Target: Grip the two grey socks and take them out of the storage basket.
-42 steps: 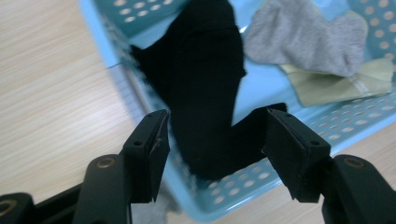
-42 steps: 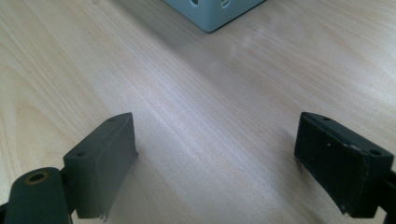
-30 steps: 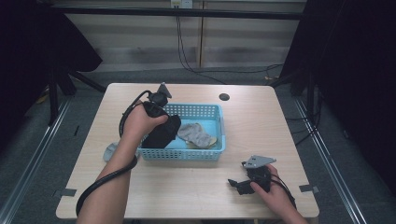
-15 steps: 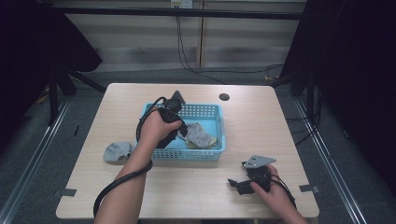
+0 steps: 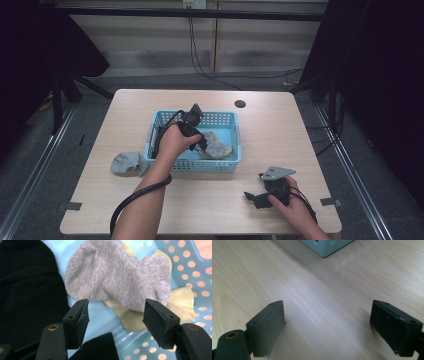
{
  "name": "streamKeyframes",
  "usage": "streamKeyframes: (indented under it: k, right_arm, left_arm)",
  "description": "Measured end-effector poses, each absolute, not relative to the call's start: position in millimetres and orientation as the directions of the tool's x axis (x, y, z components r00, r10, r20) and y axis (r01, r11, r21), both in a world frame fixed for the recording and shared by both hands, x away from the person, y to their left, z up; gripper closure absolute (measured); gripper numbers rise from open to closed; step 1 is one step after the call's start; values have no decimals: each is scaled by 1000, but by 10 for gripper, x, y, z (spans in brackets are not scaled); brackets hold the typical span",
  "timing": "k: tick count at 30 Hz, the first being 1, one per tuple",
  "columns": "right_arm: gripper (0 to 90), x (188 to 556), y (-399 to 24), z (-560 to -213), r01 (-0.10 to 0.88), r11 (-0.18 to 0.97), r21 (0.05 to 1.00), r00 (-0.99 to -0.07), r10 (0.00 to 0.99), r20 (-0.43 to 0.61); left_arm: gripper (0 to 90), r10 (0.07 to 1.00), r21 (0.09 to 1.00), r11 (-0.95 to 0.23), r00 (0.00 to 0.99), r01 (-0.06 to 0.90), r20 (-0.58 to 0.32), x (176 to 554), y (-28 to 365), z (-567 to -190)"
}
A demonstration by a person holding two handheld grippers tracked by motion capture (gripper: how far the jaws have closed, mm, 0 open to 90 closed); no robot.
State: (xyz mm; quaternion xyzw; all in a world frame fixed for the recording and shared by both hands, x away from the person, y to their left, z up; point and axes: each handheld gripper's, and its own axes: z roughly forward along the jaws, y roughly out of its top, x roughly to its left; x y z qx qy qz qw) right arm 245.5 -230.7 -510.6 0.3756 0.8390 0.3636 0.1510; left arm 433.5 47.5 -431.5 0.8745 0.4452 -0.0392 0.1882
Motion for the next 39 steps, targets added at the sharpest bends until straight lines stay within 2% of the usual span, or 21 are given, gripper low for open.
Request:
streamKeyframes:
  k: [17,18,24,28,39]
  right_arm:
    - [120,2452,-2304,-5107,524,452,721,-673,740,25]
    - [120,2452,-2304,-5106,525,451,721,-672,740,27]
    - [121,2451,-2305,-5105,524,453,721,-673,740,24]
    - [120,2451,-2304,-5105,524,455,720,-672,740,23]
    - [120,2454,-2306,-5105,519,457,722,-673,739,17]
  left_arm:
    - [377,748,291,-544,612,787,-258,4323,216,-4418]
    - [393,747,286,-545,611,789,-262,4323,201,-4428]
    - [701,735,235,-605,647,761,-203,4318,167,-4430]
    - [827,733,198,-622,652,757,-193,4329,221,-4395]
    - [840,733,164,-640,660,751,-165,4355,441,-4053]
